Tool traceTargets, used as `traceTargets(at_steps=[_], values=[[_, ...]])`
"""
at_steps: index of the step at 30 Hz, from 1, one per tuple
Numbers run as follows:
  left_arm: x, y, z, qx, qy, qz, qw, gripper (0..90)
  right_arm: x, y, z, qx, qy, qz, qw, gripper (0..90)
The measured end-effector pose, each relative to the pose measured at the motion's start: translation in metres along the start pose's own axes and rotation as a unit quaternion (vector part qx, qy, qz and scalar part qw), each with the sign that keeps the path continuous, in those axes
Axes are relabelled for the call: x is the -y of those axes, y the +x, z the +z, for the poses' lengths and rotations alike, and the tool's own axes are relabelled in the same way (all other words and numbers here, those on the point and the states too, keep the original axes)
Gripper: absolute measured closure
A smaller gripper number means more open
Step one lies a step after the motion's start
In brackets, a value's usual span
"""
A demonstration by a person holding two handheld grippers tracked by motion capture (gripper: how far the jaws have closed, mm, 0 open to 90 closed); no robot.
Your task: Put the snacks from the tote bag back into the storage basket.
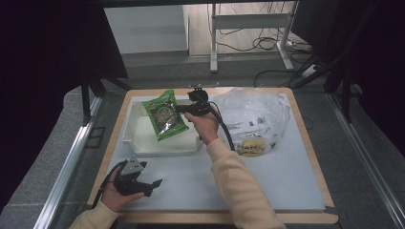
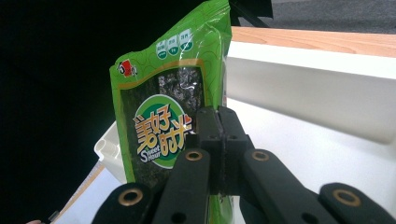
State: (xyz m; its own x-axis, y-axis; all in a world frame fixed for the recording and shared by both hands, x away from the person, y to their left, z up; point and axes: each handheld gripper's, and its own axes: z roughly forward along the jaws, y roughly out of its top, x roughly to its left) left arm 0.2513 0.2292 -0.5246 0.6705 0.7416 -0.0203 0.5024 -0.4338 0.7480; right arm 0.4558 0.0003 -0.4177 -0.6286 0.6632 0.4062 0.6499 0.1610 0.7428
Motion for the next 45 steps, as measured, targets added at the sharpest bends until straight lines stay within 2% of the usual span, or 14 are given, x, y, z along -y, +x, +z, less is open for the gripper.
traceTargets(at_steps=[18, 31, 45], values=[[0.0, 0.0, -0.002, 0.002, -0.005, -0.002, 1.0, 11.3, 0.003, 0.012, 0.027, -0.003, 0.016, -0.002, 0.9999, 89.9], [-0.001, 0.0, -0.002, 0.003, -0.005, -0.003, 1.0, 11.3, 0.007, 0.013, 0.044, -0.004, 0.022, 0.002, 0.9997, 89.9], [0.0, 0.001, -0.003, 0.004, -0.01, -0.006, 0.9999, 11.3, 0.011, 0.017, 0.069, -0.002, 0.033, 0.011, 0.9994, 89.9]])
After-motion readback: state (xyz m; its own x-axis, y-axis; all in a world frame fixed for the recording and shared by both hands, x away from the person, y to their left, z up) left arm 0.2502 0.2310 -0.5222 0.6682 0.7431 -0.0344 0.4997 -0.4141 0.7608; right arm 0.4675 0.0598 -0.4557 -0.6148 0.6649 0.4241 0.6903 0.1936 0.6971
